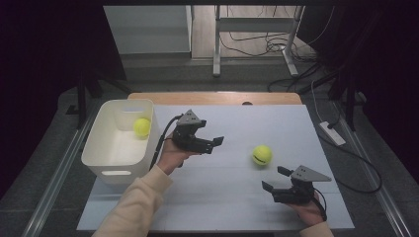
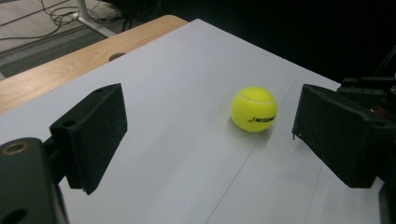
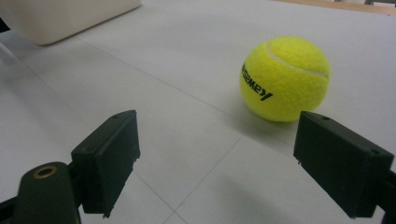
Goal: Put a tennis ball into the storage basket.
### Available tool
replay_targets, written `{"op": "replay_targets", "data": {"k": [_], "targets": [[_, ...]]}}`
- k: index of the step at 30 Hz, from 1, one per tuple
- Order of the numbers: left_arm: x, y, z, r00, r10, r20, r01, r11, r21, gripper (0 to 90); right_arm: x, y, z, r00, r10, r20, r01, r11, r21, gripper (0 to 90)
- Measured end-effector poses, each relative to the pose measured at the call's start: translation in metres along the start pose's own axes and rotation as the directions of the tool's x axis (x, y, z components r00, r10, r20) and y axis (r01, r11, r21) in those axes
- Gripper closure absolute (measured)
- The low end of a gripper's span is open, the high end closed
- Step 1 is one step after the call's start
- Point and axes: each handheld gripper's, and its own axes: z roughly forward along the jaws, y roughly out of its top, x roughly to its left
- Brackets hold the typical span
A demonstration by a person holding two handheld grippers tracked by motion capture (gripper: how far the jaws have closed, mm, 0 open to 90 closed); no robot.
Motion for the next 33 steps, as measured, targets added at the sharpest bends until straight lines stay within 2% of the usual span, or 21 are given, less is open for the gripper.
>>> {"op": "replay_targets", "data": {"k": [5,11,15,22,25,33], "targets": [[-0.001,0.000,0.007,0.9999,-0.007,0.015,0.007,1.0000,0.000,10.7,-0.002,0.001,0.001,0.9999,0.009,0.005,-0.009,1.000,-0.004,14.2],[-0.004,0.000,0.016,0.9999,0.006,0.010,-0.006,0.9999,0.013,10.7,-0.001,0.001,0.001,1.0000,0.002,-0.002,-0.002,1.000,-0.003,14.2],[-0.005,-0.002,0.028,0.9998,-0.001,0.019,0.000,0.9996,0.030,10.7,0.000,0.000,0.000,1.0000,0.005,-0.006,-0.005,1.000,-0.006,14.2],[-0.008,-0.004,0.049,0.9985,0.021,0.050,-0.024,0.9982,0.054,11.0,0.001,-0.001,-0.001,0.9999,0.000,-0.012,0.000,1.000,-0.004,14.2],[-0.008,-0.005,0.054,0.9982,0.031,0.051,-0.034,0.9975,0.062,11.1,0.002,0.000,-0.001,0.9999,-0.001,-0.015,0.001,1.000,-0.008,14.3],[-0.013,-0.007,0.069,0.9965,0.034,0.076,-0.039,0.9972,0.064,11.0,0.003,0.001,-0.003,0.9997,-0.004,-0.022,0.004,1.000,-0.021,14.3]]}}
